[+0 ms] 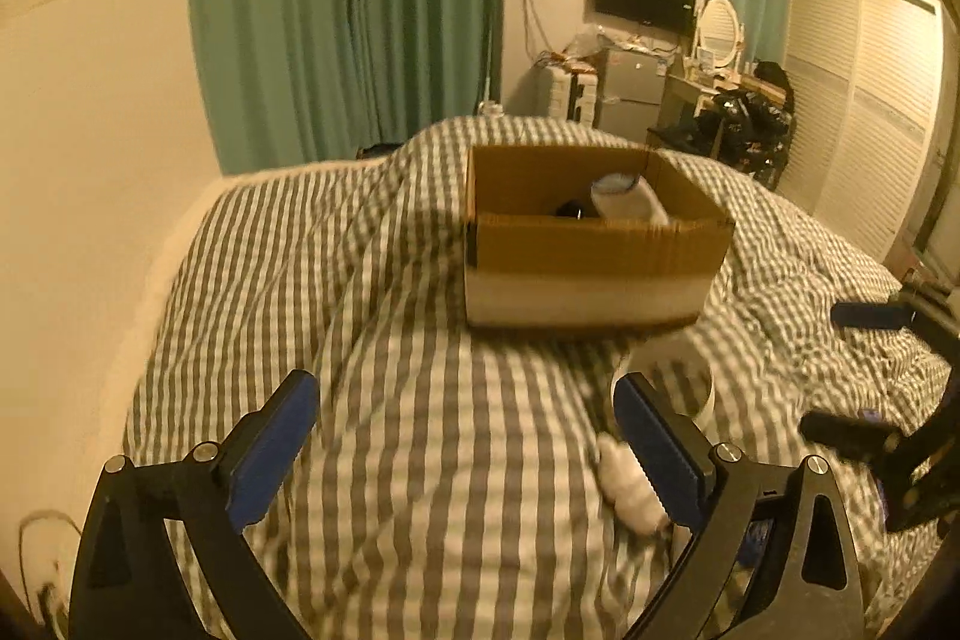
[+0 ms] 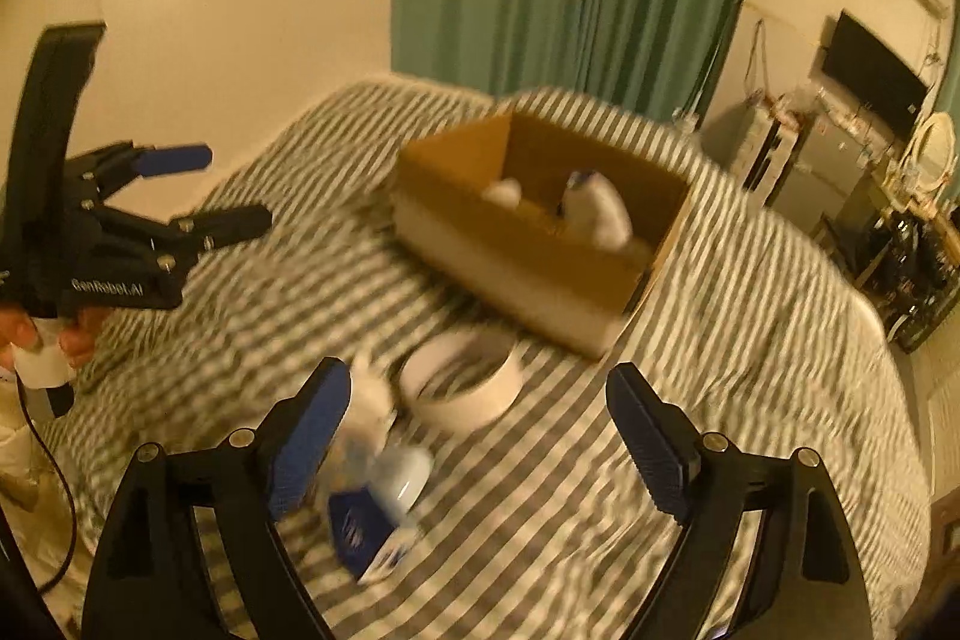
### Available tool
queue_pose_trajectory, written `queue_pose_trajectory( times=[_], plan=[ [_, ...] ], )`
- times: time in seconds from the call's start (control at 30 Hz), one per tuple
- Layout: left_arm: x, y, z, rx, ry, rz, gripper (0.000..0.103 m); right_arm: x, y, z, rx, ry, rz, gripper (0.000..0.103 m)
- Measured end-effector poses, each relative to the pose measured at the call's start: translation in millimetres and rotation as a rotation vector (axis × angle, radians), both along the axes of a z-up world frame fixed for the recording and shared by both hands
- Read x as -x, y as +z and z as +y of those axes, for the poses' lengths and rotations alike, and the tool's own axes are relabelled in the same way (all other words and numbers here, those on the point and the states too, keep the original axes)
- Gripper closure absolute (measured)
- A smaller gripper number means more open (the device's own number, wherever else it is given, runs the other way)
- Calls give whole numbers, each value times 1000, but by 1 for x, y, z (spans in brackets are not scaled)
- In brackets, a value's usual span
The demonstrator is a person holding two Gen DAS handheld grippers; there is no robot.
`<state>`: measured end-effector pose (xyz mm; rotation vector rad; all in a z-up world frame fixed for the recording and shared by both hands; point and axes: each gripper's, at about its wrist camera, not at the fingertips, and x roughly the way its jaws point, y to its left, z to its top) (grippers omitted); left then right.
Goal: Organize objects
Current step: 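Grasp the blue Vinda tissue pack with the right gripper while the left gripper grasps the white figurine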
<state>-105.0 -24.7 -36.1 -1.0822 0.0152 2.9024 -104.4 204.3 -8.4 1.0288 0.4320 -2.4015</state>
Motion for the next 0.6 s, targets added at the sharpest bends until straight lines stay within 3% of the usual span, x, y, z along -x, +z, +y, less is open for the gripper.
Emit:
queue_pose_trajectory(
  times=[0.3,0.37,0.43,0.6],
  plan=[
    [-24,-47,4,-21,14,-89,2,-18,-73,-8,-39,60,-185,16],
    [-24,-51,4,-23,11,-98,2,-21,-76,-9,-49,72,-197,24],
    [-24,-54,5,-26,11,-104,2,-24,-82,-11,-42,99,-230,49],
    [-22,-56,9,-24,9,-106,2,-28,-81,-8,-16,123,-245,71]
  ],
)
